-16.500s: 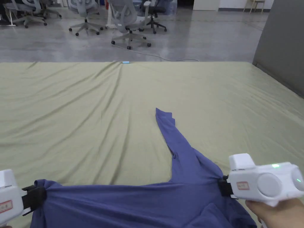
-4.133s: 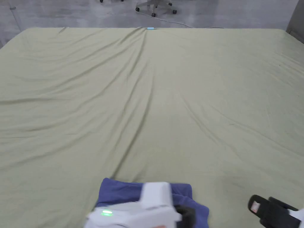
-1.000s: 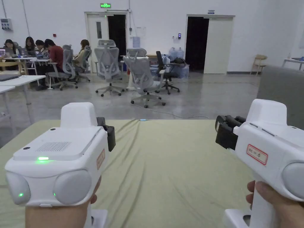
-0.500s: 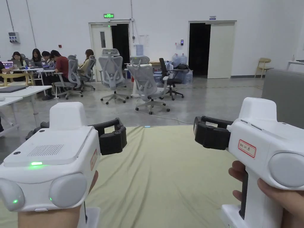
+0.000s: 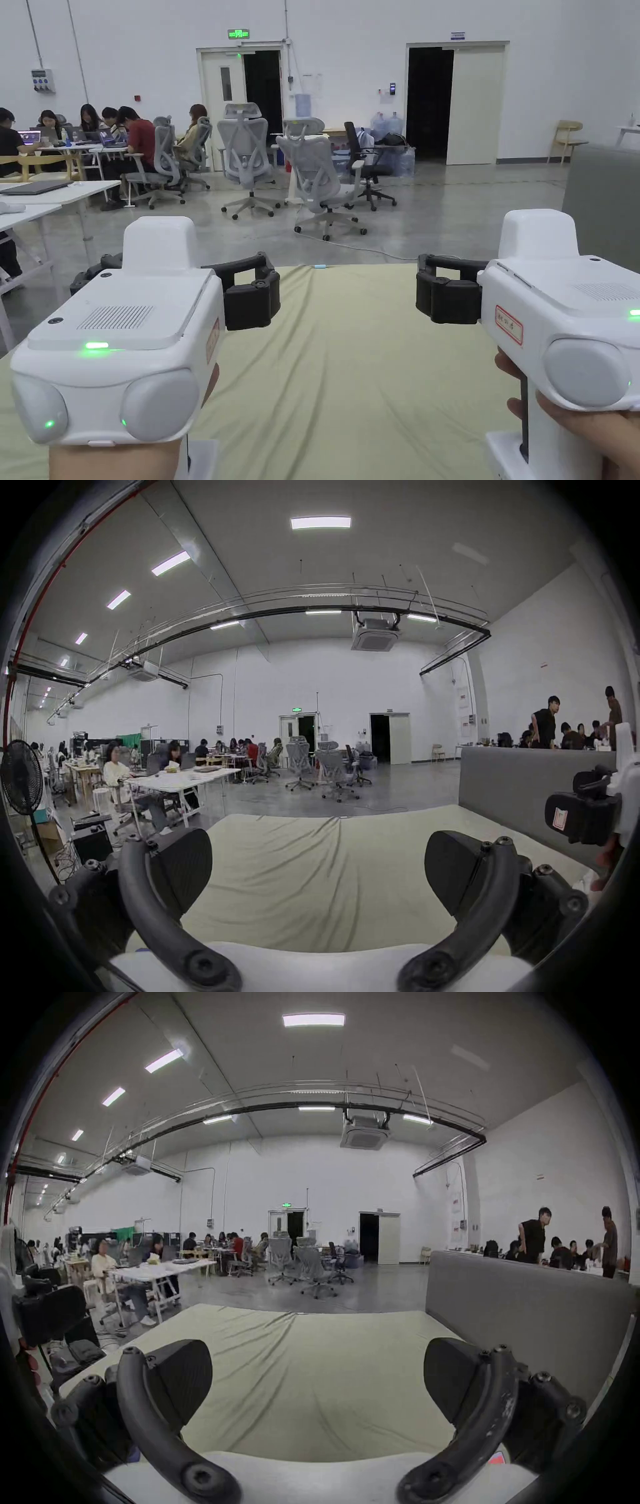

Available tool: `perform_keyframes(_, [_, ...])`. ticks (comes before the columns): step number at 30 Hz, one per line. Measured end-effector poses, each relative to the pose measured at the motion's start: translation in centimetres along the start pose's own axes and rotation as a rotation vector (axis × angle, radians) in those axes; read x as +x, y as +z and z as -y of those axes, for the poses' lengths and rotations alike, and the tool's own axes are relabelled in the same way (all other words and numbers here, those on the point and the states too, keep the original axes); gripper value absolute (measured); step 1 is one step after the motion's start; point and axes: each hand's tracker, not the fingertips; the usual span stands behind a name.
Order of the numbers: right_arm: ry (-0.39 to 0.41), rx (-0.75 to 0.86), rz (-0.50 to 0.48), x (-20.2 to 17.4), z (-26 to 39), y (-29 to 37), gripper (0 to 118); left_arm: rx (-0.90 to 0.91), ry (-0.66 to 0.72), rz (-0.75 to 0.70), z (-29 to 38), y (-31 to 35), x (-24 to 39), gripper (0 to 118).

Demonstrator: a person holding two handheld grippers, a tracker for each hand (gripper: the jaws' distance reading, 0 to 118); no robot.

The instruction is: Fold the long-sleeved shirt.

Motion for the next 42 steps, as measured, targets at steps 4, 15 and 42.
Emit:
perform_keyframes(4, [-0.014, -0.011, -0.006, 0.2, 0.0, -0.2, 118, -0.004, 0.001, 0.000, 0.1, 0.0, 0.0, 118])
perform_keyframes(15, [-0.010, -0.001, 0.020, 0.5, -0.4, -0.6, 118, 0.002, 0.004, 0.009, -0.1, 0.3, -0.6, 118])
perform_keyframes(42, [0.060, -0.006, 0.054, -1.5, 0.3, -1.3, 118, 0.006, 0.005, -0.011, -0.4, 0.3, -1.9, 118])
